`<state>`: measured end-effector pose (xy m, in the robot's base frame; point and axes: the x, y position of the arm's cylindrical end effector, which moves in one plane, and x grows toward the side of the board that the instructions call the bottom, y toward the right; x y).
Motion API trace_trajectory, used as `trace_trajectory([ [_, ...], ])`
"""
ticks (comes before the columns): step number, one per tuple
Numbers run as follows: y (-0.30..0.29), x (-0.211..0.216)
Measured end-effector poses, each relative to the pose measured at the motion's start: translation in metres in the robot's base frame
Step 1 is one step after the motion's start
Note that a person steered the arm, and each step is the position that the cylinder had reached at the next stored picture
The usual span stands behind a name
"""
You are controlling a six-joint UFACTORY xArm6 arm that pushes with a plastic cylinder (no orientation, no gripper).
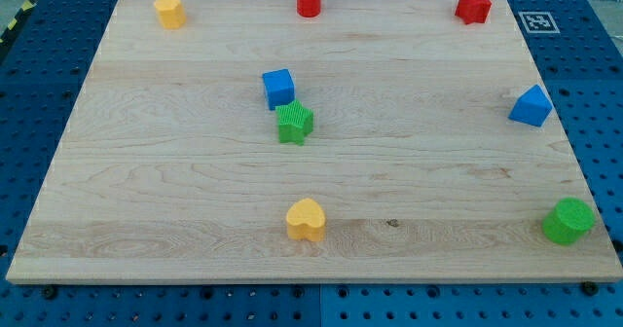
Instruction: Drag the green circle into the top side of the heart
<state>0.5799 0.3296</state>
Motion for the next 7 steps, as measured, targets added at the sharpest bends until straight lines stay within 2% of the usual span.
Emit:
trace_trajectory([
  [2, -0.039, 0.000],
  [4, -0.051, 0.000],
  [7, -0.128, -0.004],
])
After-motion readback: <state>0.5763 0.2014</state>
